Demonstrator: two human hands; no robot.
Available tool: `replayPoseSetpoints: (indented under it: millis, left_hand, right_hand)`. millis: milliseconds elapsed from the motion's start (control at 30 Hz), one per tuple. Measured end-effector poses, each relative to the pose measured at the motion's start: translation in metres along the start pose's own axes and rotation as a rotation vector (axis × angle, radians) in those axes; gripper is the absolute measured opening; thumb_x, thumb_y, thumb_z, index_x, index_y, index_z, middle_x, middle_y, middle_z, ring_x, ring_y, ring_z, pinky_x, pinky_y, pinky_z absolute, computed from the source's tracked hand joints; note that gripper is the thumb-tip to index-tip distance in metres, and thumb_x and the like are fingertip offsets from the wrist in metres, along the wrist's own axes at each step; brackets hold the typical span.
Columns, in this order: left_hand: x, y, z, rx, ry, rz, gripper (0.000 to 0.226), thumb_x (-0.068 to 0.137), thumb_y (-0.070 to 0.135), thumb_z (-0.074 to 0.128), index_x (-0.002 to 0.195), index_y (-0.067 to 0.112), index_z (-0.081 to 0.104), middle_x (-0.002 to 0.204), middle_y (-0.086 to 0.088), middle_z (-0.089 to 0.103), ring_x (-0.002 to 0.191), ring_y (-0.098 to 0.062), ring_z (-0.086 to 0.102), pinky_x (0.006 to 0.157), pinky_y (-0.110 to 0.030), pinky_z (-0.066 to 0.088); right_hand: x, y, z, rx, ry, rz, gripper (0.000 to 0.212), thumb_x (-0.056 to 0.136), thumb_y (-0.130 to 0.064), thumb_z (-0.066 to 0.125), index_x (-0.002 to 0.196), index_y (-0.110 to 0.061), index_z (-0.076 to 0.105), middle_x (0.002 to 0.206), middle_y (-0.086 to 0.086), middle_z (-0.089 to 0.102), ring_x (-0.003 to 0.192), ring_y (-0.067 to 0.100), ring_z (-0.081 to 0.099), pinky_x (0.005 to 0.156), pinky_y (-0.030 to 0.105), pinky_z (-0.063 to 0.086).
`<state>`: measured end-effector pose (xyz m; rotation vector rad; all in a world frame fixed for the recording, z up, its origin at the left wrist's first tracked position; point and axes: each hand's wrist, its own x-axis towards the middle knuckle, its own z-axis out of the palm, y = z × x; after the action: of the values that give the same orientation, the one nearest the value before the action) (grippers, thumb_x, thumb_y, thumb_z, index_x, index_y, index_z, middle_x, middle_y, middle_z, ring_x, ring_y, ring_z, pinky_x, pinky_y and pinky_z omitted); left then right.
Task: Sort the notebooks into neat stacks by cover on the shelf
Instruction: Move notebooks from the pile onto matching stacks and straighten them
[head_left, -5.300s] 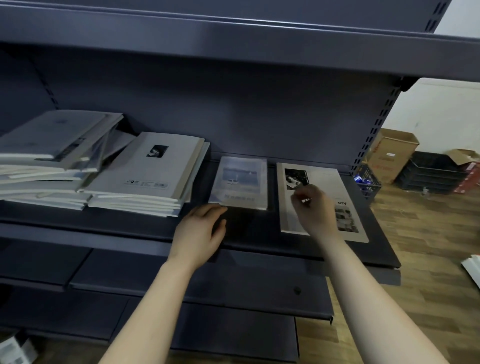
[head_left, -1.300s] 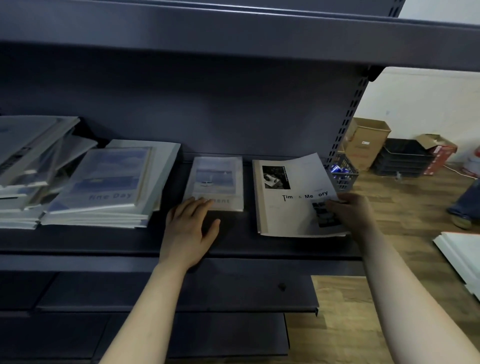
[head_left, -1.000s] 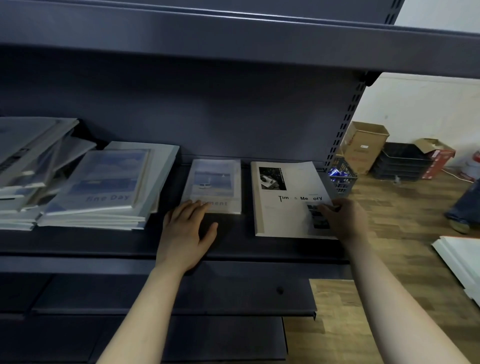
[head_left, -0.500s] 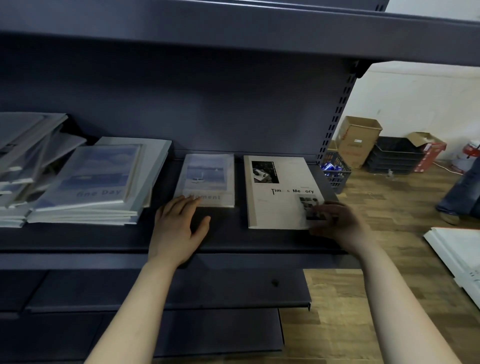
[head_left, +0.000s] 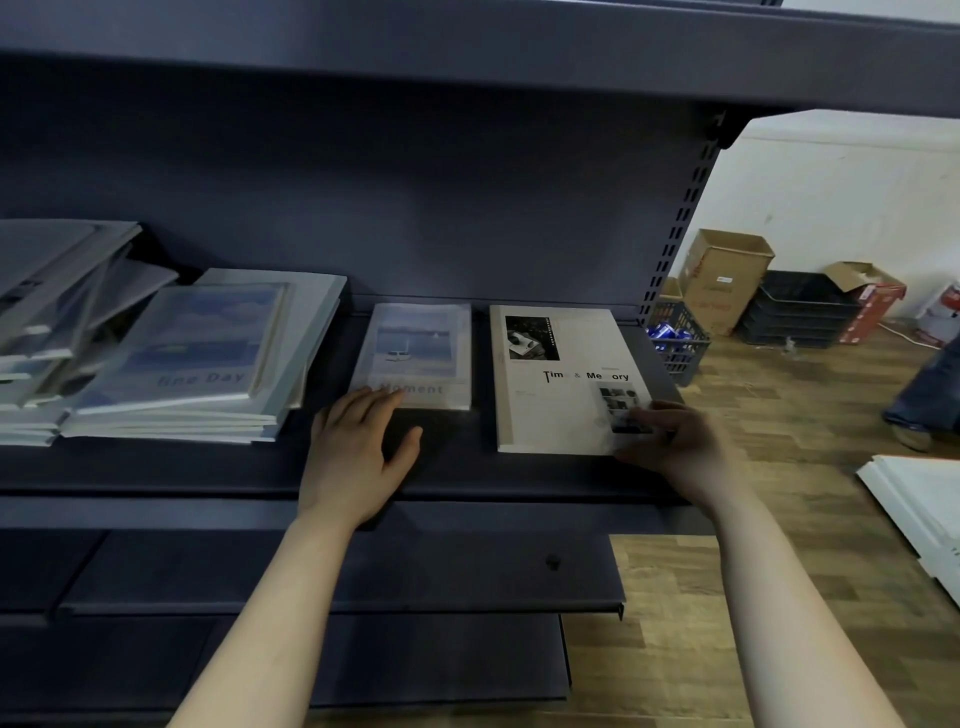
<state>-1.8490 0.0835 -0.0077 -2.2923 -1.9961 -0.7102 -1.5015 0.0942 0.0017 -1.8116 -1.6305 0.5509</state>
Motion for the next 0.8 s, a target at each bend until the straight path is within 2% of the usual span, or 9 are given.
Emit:
replayPoseSetpoints:
  millis: [233,367,467,500,567,633,667,733,800]
  left_hand:
    - [0.001,-0.001,0.003,0.011,-0.001,-0.007,0.068,0.085,0.057,0.025,0.132,0.016,0.052,0.134,-0.006,0.055,0.129,-0.026,0.041,0.102,-0.045,0.031]
    - [0.002,-0.002,0.004,0.045,-0.012,0.012,0.065,0.086,0.056,0.026,0.13,0.017,0.054,0.133,-0.005,0.055,0.129,-0.025,0.04,0.102,-0.045,0.03]
    - [0.003,-0.002,0.004,0.033,-0.027,0.012,0.048,0.093,0.045,0.043,0.131,0.019,0.053,0.138,-0.002,0.051,0.131,-0.023,0.037,0.104,-0.044,0.028]
    - [0.002,-0.002,0.003,0.023,-0.038,0.011,0.045,0.093,0.042,0.046,0.133,0.02,0.051,0.14,-0.002,0.048,0.132,-0.023,0.035,0.106,-0.043,0.027]
    - [0.0,-0.004,-0.001,0.001,-0.064,0.026,0.046,0.094,0.039,0.047,0.136,0.021,0.047,0.144,-0.001,0.043,0.133,-0.023,0.034,0.107,-0.042,0.027]
    - [-0.003,-0.007,-0.009,-0.006,-0.09,0.06,0.048,0.095,0.039,0.046,0.14,0.023,0.042,0.148,0.0,0.038,0.135,-0.022,0.032,0.11,-0.04,0.027]
    - [-0.005,-0.008,-0.013,-0.01,-0.096,0.076,0.048,0.095,0.038,0.046,0.141,0.024,0.041,0.149,0.001,0.036,0.136,-0.022,0.031,0.111,-0.039,0.027]
    - [-0.008,-0.013,-0.025,-0.031,-0.088,0.101,0.048,0.095,0.037,0.046,0.141,0.024,0.041,0.151,0.0,0.034,0.137,-0.023,0.031,0.112,-0.038,0.029]
    - [-0.009,-0.019,-0.039,-0.037,-0.081,0.124,0.048,0.096,0.036,0.045,0.142,0.024,0.04,0.152,0.0,0.032,0.138,-0.023,0.03,0.111,-0.039,0.031]
  right_hand:
    - [-0.003,-0.005,0.0,-0.048,0.039,-0.03,0.048,0.064,-0.019,0.087,0.111,-0.017,0.073,0.118,0.006,0.065,0.091,0.013,0.054,0.079,0.029,0.042]
    - [0.0,-0.005,-0.001,-0.016,-0.01,0.056,0.052,0.064,-0.019,0.087,0.114,-0.02,0.071,0.123,-0.001,0.057,0.107,0.021,0.057,0.09,0.031,0.044]
    - [0.004,-0.012,-0.002,0.019,-0.093,0.115,0.058,0.065,-0.011,0.086,0.12,-0.014,0.067,0.125,0.006,0.057,0.114,0.026,0.056,0.097,0.039,0.047]
    - [0.005,-0.017,-0.002,-0.019,-0.121,0.131,0.064,0.065,-0.011,0.085,0.125,-0.014,0.064,0.131,0.01,0.054,0.122,0.03,0.051,0.103,0.043,0.043]
    - [0.005,-0.031,0.004,-0.182,-0.151,0.124,0.075,0.068,-0.014,0.081,0.137,-0.02,0.052,0.151,0.012,0.034,0.144,0.034,0.02,0.117,0.048,0.021]
    - [0.001,-0.052,0.017,-0.197,-0.113,0.051,0.074,0.076,-0.016,0.072,0.143,-0.028,0.044,0.16,0.005,0.015,0.148,0.03,-0.007,0.119,0.052,0.006]
    - [-0.002,-0.063,0.027,-0.135,-0.085,-0.003,0.07,0.079,-0.016,0.068,0.142,-0.03,0.043,0.161,0.002,0.015,0.148,0.027,-0.006,0.118,0.053,0.008]
    - [-0.007,-0.085,0.049,0.062,-0.019,-0.103,0.056,0.084,-0.013,0.064,0.136,-0.03,0.051,0.154,-0.002,0.032,0.147,0.022,0.016,0.115,0.045,0.026]
    - [-0.008,-0.107,0.074,0.253,-0.001,-0.136,0.039,0.088,-0.01,0.06,0.124,-0.025,0.06,0.133,-0.005,0.054,0.129,0.015,0.046,0.096,0.021,0.042]
